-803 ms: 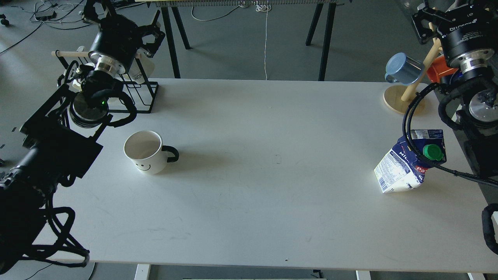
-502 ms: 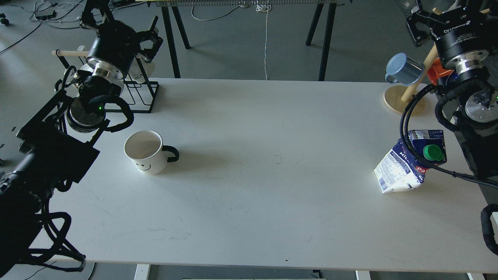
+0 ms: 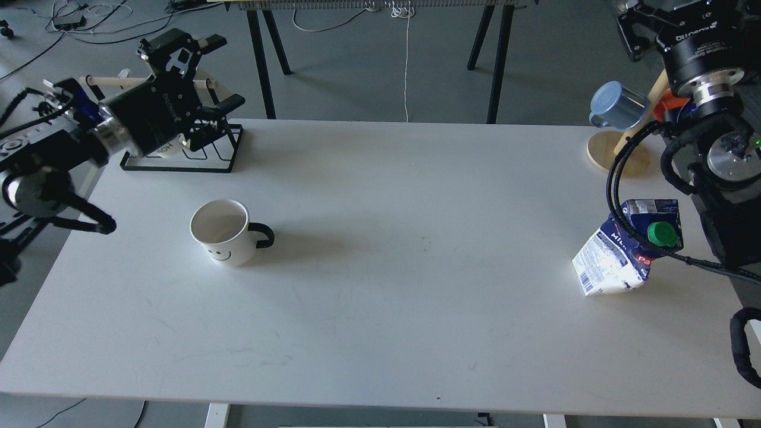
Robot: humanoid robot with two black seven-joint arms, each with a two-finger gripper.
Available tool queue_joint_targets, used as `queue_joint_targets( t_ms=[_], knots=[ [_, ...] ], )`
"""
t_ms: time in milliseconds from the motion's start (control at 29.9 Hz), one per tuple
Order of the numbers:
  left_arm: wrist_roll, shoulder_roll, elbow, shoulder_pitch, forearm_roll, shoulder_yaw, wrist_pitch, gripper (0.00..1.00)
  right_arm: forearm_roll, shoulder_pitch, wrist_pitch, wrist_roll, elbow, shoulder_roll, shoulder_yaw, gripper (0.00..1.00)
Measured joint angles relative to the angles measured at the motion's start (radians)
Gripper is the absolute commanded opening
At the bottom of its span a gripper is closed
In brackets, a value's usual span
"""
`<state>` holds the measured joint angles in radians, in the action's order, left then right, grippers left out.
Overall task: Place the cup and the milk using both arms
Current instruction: 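Move the left gripper from the rack down toward the white mug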
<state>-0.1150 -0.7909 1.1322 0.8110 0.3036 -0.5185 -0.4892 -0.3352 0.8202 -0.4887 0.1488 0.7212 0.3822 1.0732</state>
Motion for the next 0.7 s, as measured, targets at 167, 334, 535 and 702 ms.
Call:
queue_joint_targets(
  t_ms=[167,334,535,702],
  knots=[
    [0.009,-0.119,0.140,-0.001,0.428,0.007,0.000,0.84,0.000,-0.007,0.000,0.000,0.000,-0.001,-0.001,0.99],
    [0.010,-0.155,0.187,-0.001,0.861,0.008,0.000,0.84,-0.003,-0.021,0.000,0.000,0.002,-0.002,-0.001,0.99],
    [0.011,-0.156,0.169,-0.006,1.223,0.011,0.000,0.84,-0.005,-0.027,0.000,0.000,0.004,0.010,0.007,0.99],
    [0.009,-0.141,0.120,-0.016,1.404,0.069,0.001,0.83,-0.005,-0.027,0.000,-0.001,0.009,0.012,0.023,0.99]
  ],
)
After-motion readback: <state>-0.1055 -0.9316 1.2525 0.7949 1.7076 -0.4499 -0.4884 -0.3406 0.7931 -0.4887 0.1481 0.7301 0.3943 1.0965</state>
